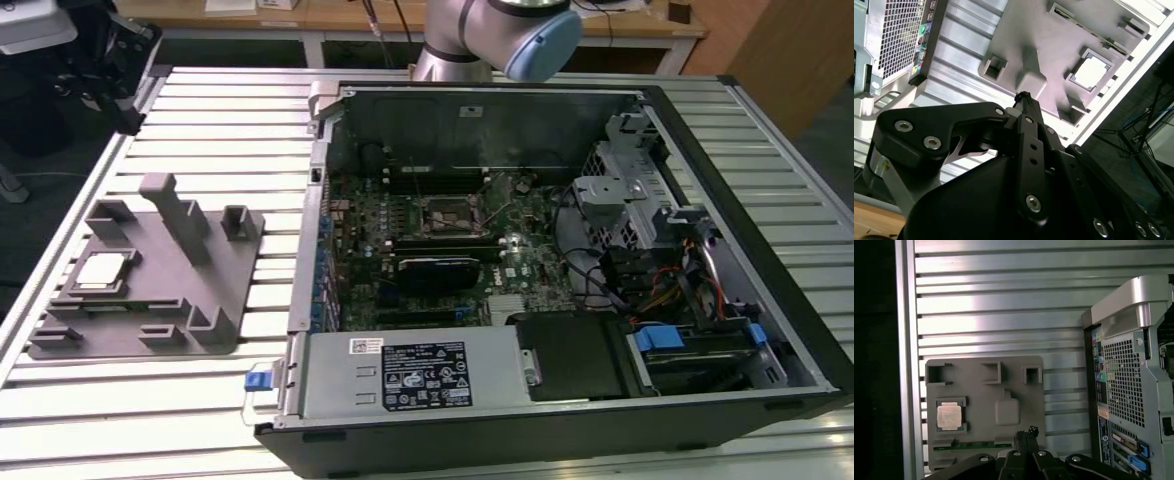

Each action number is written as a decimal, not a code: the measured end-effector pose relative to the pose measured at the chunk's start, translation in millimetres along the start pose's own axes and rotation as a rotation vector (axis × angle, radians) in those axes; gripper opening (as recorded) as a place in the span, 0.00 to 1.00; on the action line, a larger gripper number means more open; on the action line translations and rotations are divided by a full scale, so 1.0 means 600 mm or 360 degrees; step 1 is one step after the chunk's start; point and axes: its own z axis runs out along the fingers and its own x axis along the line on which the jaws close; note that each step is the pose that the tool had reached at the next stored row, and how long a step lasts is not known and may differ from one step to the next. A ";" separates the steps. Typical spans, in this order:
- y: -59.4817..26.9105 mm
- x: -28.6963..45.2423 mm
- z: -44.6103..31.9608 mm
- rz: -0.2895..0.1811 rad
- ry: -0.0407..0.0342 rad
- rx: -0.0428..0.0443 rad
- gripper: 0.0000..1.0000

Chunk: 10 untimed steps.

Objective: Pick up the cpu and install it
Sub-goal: 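Reach for the cpu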

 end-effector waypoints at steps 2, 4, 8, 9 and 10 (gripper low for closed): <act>0.000 0.005 0.000 0.0000 0.0000 0.0000 0.11; -0.001 0.013 0.001 0.0000 0.0000 0.0000 0.11; -0.002 0.018 0.002 0.0000 0.0000 0.0000 0.11; -0.002 0.020 0.002 0.0000 0.0000 0.0000 0.11; -0.002 0.021 0.002 0.0000 0.0000 0.0000 0.11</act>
